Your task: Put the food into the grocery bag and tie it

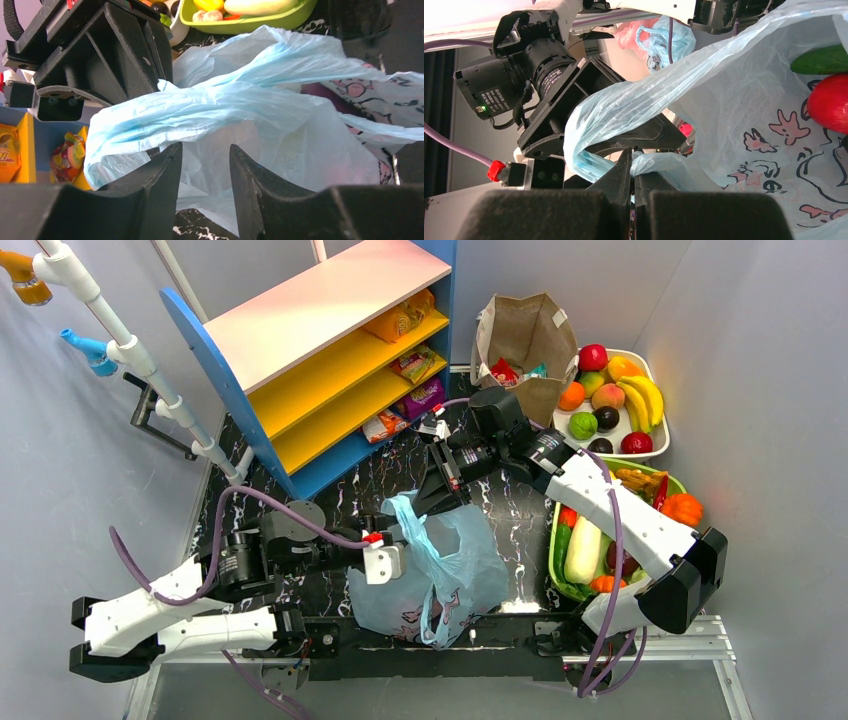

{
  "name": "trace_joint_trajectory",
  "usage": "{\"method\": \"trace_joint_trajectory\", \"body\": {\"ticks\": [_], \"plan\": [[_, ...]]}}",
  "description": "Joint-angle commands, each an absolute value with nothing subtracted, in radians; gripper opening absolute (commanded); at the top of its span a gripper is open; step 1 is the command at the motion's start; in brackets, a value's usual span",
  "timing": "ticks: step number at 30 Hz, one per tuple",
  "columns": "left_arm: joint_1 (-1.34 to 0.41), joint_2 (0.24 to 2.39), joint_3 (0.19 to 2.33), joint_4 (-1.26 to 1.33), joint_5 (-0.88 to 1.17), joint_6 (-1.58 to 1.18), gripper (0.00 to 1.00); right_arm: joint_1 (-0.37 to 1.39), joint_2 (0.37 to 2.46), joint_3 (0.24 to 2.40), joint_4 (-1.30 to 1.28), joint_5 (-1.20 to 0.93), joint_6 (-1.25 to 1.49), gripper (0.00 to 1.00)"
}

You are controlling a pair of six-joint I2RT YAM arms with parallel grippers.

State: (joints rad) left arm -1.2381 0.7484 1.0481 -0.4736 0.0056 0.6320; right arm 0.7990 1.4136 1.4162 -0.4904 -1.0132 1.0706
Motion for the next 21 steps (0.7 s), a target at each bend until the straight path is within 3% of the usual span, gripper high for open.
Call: {"method": "trace_joint_trajectory", "body": {"ticks": [1,9,19,21], "plan": [[-1.233,0.754,1.133,-0.536,-0.061,0.741,0.38,0.802,1.419,1.447,-0.455,-1.048,1.074,0.01],[-1.233,0.705,1.004,-0.364,-0.093,0.751,0.55,0.804,1.437,1.451,-0.449,-1.048,1.084,0.01],[-1.233,0.736,0.905,-0.142,-0.106,0.74,0.55,0.813,1.449,1.457,-0.446,-1.046,1.096,0.01],[-1.233,0.742,0.899,-0.125,-0.108,0.741,0.55,0.816,1.451,1.458,-0.444,-1.046,1.098,0.08]]}}
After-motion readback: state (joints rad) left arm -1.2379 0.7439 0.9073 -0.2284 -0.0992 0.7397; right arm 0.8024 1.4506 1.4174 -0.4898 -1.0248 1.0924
